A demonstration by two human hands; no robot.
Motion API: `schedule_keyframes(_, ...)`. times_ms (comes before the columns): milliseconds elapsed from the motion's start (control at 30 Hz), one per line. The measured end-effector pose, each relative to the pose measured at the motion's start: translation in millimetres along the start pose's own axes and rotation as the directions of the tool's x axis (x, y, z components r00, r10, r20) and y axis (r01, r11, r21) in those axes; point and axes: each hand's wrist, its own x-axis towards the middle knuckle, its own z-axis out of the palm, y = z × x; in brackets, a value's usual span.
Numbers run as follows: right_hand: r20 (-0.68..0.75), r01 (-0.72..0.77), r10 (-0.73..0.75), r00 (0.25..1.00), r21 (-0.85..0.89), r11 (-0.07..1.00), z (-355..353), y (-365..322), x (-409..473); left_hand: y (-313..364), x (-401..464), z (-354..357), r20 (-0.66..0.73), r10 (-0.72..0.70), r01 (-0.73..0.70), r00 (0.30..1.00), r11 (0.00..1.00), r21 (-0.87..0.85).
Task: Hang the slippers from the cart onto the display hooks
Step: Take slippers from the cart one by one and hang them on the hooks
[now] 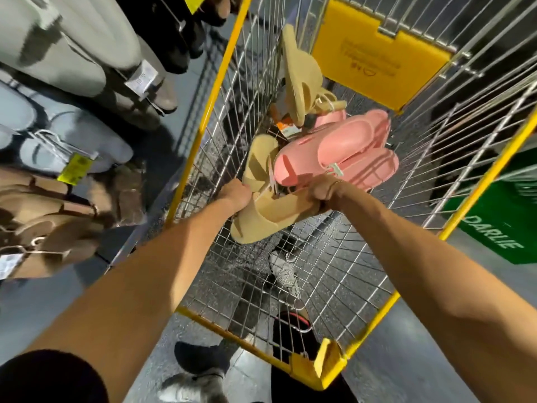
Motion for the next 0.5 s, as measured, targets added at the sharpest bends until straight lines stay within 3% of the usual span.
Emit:
schedule_keyframes(200,0.08,-0.026,0.033,0.996,-0.087,0.996,0,26,8,-16,-15,0,0.105,-0.227,0.247,0.968,0.931,-0.27)
schedule_keyframes(300,0.12,-0.031,0.032,0.992,-0.011,0.999,-4,43,18,-27,-21,-6,0.214,-0.274,0.336,0.938,0.872,-0.356)
schedule_keyframes(400,0.142,0.002,-0.011,0.99,0.068,0.998,-1,38,-10,-29,-30,-14,0.25,-0.226,0.312,0.941,0.864,-0.396)
schedule_keyframes(500,0.145,0.071,-0.089,0.985,0.126,0.989,-1,40,-29,-30,-41,-21,0.152,-0.14,0.186,0.978,0.916,-0.355)
